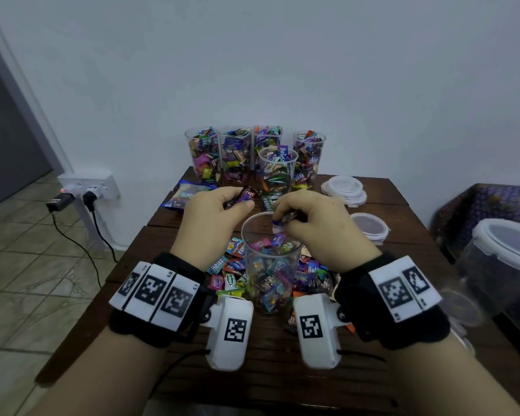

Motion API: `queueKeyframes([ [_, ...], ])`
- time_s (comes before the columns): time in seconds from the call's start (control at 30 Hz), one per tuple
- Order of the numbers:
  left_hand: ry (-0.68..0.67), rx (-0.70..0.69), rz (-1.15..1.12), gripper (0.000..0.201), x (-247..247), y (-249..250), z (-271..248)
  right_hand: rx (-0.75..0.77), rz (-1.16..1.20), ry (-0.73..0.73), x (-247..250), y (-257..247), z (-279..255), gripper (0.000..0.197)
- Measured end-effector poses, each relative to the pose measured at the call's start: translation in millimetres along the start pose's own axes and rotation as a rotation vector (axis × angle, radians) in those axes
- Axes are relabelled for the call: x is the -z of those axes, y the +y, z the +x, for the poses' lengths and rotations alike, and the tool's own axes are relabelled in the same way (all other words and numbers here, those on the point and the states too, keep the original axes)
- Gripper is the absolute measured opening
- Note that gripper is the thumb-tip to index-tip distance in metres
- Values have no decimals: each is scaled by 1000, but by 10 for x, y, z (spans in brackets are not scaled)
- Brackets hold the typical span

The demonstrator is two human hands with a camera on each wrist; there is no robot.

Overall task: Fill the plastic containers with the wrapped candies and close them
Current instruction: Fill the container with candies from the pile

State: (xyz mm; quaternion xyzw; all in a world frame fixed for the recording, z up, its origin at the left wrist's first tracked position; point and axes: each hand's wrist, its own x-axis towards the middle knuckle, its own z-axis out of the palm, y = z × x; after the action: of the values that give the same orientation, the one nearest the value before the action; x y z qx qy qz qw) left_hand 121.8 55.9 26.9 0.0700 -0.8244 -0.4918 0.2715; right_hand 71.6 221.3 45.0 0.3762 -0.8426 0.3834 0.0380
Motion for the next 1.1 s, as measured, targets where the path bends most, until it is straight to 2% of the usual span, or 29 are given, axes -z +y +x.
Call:
queueKeyframes([
  [0.3, -28, -54, -6, 26, -46, 32, -17, -33, 2, -3, -47, -28, -27, 24],
  [0.43, -45, -63, -1, 22, -58, 57, -25, -67, 35, 117, -76, -2, -77, 31],
  [0.5, -63, -55, -9, 17, -49, 77, -23, -118, 112, 126, -119, 56, -149, 51],
  [0.57, -94, -53, 7, 13, -37, 91, -8, -206, 251, 45, -177, 121, -241, 80],
  [0.63, -140, -65, 40, 7, -31, 97, 13, -262, 412, -34, -268, 188, -316, 99],
  [0.7, -175, -78, 95, 20, -46, 112, 27, -273, 510, -50, -376, 254, -356, 107],
  [0.77, -235, -79, 130, 24, -64, 159, 25, -266, 513, -18, -461, 316, -365, 102],
  [0.83, -336, -98, 178, 20, -83, 208, 12, -259, 496, 15, -487, 349, -358, 87],
  [0.9, -419, -122, 224, 19, -97, 227, 6, -274, 490, 21, -478, 347, -356, 84],
  [1.1, -413, -160, 285, 21, -129, 257, 0, -240, 516, 43, -490, 397, -361, 86],
])
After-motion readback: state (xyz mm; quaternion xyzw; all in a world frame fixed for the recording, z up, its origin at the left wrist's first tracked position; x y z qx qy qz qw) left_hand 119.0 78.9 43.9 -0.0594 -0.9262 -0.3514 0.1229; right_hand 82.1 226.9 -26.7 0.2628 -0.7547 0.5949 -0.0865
